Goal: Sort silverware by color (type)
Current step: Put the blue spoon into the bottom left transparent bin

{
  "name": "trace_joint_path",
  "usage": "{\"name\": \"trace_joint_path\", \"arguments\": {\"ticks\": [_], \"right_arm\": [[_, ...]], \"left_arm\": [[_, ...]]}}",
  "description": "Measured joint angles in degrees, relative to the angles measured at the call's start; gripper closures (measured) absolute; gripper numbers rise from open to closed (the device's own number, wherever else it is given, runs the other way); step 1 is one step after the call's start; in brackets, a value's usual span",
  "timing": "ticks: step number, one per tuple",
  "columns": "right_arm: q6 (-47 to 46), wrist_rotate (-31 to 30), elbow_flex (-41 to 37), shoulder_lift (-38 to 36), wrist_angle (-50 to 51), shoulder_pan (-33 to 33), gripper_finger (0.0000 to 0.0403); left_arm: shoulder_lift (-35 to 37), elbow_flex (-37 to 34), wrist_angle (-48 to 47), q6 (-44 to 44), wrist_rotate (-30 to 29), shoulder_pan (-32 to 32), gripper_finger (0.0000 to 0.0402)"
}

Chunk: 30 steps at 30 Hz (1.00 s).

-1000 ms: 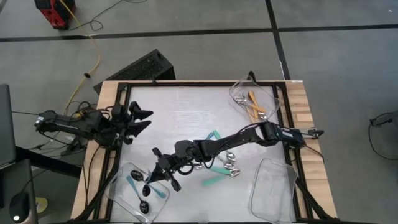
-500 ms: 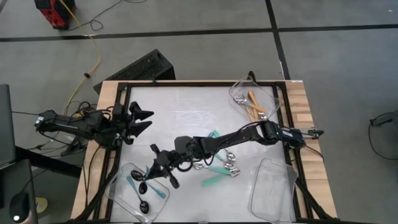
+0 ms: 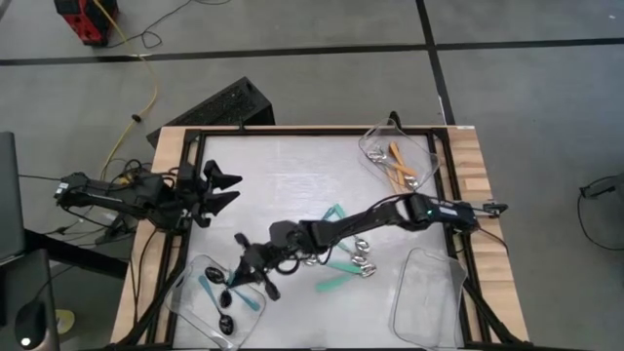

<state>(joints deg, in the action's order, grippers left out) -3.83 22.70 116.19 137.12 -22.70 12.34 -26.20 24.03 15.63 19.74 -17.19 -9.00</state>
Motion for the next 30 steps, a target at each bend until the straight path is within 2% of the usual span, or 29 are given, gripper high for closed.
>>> {"name": "trace_joint_path", "arguments": {"ticks": [6,11,25,30], "right_arm": [[-5.59,1.46,8.53,9.67,3.45,0.26,0.0367],[-4.93,1.81,15.22,11.35,10.0,0.11,0.0367],[-4.9,2.93,16.16,11.26,17.06,0.0,0.0367],[-4.7,2.91,16.16,11.26,16.04,-0.05,0.0367]], "left_arm": [[-0.01,0.01,-0.96,0.2,0.07,-0.02,0.0176],[0.01,0.03,-1.24,-0.27,0.05,-0.02,0.0176],[-0.01,0.03,-2.24,-0.54,0.04,-0.02,0.0176],[0.0,0.03,-2.24,-0.52,-0.04,-0.02,0.0176]]}}
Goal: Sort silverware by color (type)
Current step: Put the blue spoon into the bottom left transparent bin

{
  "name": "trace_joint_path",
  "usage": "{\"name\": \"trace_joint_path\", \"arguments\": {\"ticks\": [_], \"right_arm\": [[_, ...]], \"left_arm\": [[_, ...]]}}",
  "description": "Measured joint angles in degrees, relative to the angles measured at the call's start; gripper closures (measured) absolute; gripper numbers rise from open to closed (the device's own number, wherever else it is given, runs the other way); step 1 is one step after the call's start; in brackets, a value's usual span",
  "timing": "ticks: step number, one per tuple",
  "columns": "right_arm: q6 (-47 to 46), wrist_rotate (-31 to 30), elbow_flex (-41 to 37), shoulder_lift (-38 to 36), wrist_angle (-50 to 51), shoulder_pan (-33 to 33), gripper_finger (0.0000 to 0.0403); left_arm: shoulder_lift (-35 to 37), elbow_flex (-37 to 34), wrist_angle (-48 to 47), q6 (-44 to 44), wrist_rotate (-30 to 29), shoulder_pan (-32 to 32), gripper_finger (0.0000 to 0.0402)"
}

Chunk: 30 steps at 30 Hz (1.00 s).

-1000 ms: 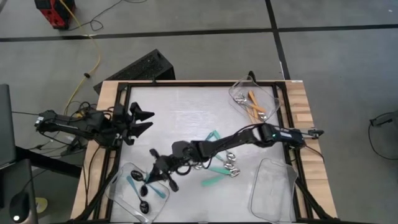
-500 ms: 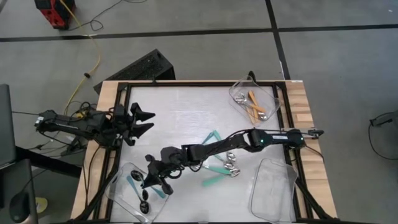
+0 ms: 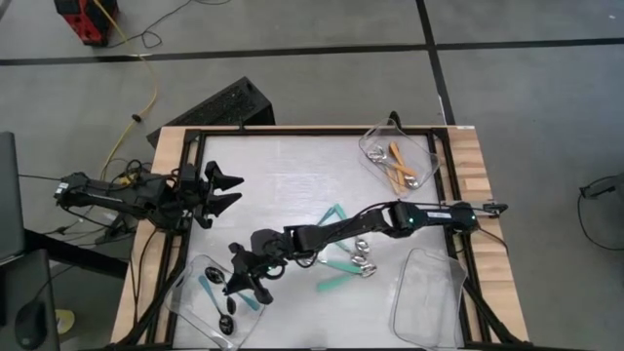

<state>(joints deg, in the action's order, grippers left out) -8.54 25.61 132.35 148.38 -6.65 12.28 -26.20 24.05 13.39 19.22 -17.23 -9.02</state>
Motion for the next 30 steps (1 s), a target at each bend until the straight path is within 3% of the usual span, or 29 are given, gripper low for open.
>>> {"name": "trace_joint_path", "arguments": {"ticks": [30], "right_arm": [[0.9,-0.15,-0.04,0.0,-0.65,-0.1,0.0366]], "left_arm": [[0.0,-0.02,-0.42,0.53,-0.11,0.0,0.0176]]}}
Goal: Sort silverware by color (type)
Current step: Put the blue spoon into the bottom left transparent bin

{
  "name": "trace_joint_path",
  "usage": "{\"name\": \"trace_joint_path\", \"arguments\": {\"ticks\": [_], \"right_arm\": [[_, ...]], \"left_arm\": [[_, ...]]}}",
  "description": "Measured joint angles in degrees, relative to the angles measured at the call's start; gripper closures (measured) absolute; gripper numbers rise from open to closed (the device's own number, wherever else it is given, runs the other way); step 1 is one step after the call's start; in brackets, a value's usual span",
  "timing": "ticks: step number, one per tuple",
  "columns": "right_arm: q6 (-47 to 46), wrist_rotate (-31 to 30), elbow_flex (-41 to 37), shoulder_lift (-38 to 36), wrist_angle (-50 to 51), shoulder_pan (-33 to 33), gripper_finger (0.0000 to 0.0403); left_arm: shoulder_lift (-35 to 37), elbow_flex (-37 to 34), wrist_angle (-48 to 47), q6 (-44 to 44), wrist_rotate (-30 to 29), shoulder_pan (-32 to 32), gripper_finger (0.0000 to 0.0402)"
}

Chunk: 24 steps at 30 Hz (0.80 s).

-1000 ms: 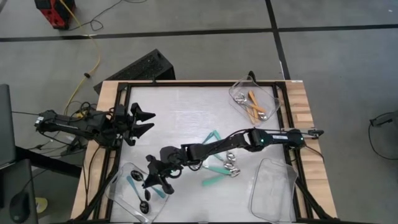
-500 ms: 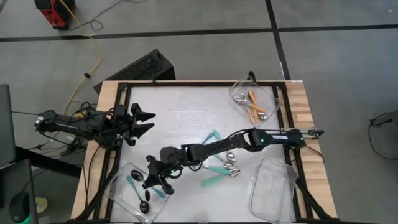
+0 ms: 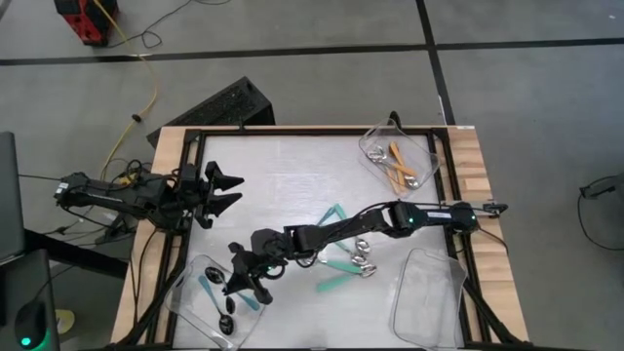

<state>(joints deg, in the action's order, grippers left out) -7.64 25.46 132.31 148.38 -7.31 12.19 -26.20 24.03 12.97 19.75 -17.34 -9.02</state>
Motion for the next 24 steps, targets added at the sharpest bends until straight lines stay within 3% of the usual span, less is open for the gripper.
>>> {"name": "trace_joint_path", "arguments": {"ticks": [24], "right_arm": [[0.13,0.03,-0.02,0.0,0.03,-0.24,0.0365]], "left_arm": [[0.0,0.0,-0.02,1.06,0.0,0.0,0.0176]]}}
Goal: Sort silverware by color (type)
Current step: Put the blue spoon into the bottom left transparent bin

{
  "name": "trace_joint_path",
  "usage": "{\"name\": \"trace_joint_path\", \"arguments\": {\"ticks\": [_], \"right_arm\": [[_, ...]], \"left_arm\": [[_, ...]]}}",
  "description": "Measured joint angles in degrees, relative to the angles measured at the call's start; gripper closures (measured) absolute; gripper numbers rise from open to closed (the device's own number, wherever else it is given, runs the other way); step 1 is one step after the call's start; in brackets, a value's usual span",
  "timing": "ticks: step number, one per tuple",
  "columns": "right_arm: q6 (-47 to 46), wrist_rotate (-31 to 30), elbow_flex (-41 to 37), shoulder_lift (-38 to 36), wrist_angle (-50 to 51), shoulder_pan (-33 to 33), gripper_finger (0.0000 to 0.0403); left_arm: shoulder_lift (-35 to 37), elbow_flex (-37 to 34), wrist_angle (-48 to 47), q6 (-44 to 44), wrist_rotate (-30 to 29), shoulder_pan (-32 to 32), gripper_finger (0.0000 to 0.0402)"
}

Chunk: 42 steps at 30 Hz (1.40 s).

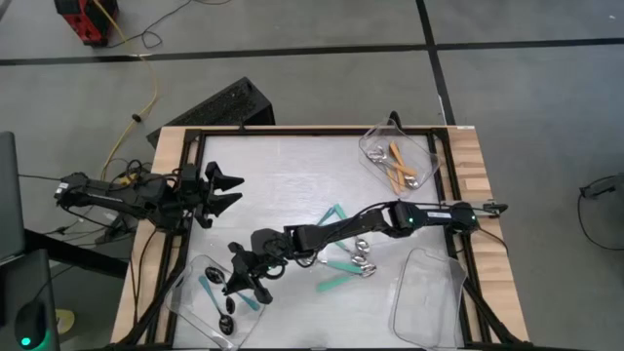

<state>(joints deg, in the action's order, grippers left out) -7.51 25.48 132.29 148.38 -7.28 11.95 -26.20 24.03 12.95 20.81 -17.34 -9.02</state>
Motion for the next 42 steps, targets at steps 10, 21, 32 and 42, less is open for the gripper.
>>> {"name": "trace_joint_path", "arguments": {"ticks": [10,21,32,42], "right_arm": [[-0.92,0.08,0.0,0.0,2.18,-0.16,0.0365],[0.03,1.39,-0.04,0.07,5.65,0.25,0.0365],[1.97,1.83,-0.04,0.07,5.4,-1.03,0.0365],[0.02,1.73,-0.02,0.04,2.61,-2.38,0.0366]], "left_arm": [[0.02,0.0,-0.52,1.05,0.34,0.0,0.0176],[0.0,0.0,-0.66,1.16,0.35,0.0,0.0176],[0.0,0.0,-0.66,-0.11,0.2,0.0,0.0176],[0.0,0.0,-0.36,-1.26,-0.13,0.0,0.0176]]}}
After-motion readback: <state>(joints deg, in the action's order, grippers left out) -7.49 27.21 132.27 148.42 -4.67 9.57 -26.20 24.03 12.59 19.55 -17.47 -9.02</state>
